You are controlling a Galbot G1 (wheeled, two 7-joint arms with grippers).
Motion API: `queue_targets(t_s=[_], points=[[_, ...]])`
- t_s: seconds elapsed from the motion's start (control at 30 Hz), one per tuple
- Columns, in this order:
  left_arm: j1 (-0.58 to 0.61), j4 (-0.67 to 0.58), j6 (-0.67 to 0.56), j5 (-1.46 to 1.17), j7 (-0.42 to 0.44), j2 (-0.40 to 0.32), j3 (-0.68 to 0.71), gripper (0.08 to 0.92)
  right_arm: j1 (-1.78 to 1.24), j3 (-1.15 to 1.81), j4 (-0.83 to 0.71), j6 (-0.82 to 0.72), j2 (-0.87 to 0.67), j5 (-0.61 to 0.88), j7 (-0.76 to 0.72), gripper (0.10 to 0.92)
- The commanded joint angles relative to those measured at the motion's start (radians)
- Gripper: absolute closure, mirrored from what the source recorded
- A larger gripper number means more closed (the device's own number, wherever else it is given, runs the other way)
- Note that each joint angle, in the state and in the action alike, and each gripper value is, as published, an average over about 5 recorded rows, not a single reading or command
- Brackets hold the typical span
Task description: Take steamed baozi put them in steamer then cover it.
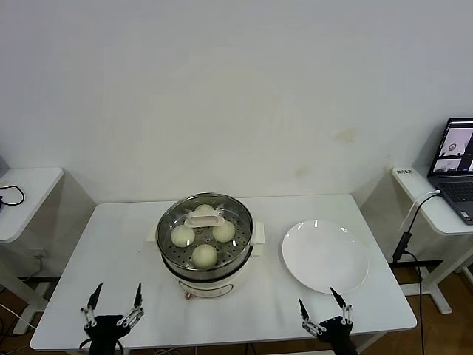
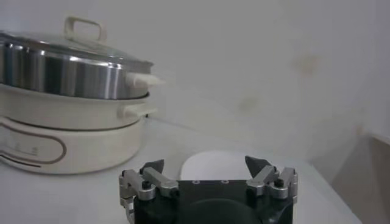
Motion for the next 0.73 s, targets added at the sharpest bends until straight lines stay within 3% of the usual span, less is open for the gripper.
queue_targets(t_s=[0.03,0.73], points=[[0.081,0.028,-0.086,-0.161,-0.032,-0.024,-0.039,0.177,-0.036,-0.011,0.028,-0.039,-0.020,0.054,0.006,0.202],[0.061,0.009,0.003,-0.151,-0.008,-0.041,0.002,0.177,-0.026,-0.050,0.036,-0.072,-0.016,0.093,0.011,0.203]])
